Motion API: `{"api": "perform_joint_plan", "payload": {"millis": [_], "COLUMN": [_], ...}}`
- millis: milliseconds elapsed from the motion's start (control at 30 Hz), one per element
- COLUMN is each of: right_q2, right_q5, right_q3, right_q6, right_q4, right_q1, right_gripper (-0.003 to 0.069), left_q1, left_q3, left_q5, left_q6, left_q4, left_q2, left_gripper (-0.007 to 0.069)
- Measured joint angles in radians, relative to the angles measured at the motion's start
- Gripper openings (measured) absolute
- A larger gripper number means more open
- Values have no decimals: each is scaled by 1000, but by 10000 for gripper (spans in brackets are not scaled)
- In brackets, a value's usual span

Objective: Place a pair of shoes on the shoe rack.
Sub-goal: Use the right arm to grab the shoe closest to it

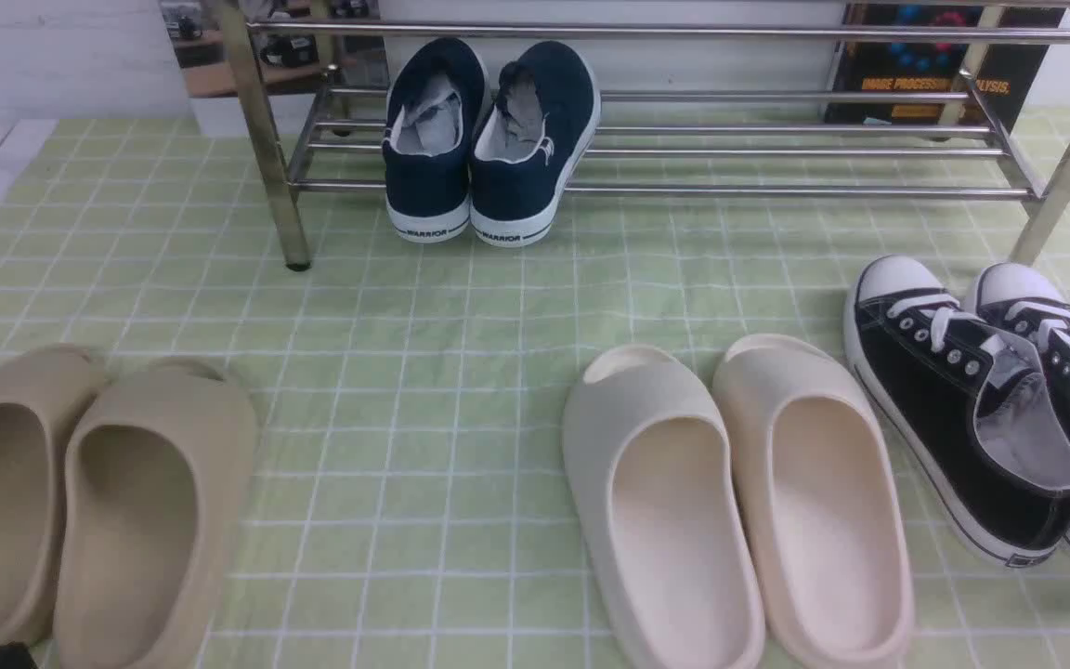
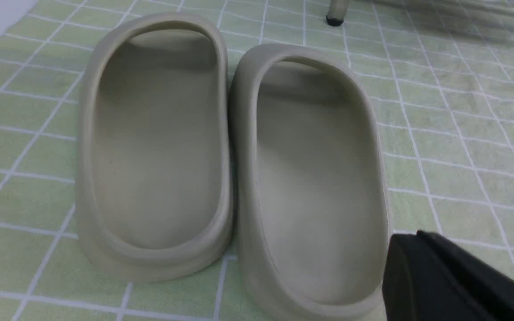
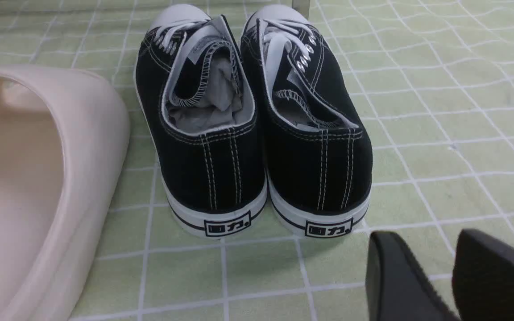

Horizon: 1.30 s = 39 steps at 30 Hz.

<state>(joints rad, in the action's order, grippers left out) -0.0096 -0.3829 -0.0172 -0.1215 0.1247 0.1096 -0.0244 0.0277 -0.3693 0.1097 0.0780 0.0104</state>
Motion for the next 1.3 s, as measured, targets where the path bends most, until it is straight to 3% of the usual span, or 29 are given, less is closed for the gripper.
{"api": "perform_joint_plan", "payload": {"millis": [700, 933, 1167, 1267, 1300], "right_q2": [0, 0, 0, 0, 0], "right_q5": [1, 0, -4, -10, -14], "right_q3": [0, 1, 1, -1, -4], "right_q6": [0, 0, -7, -84, -156], "right_q4": [-98, -297, -396, -548, -689], "right_q1": [0, 0, 0, 0, 0], "right_gripper": [239, 239, 239, 239, 239], "left_q1": [0, 0, 0, 0, 0], "left_q3": [0, 0, 0, 0, 0], "left_q5": [0, 0, 0, 0, 0], "left_q6": [0, 0, 0, 0, 0], "left_q4": [0, 0, 0, 0, 0], "left_q2": [0, 0, 0, 0, 0], "left_gripper": [18, 24, 27, 29, 32]}}
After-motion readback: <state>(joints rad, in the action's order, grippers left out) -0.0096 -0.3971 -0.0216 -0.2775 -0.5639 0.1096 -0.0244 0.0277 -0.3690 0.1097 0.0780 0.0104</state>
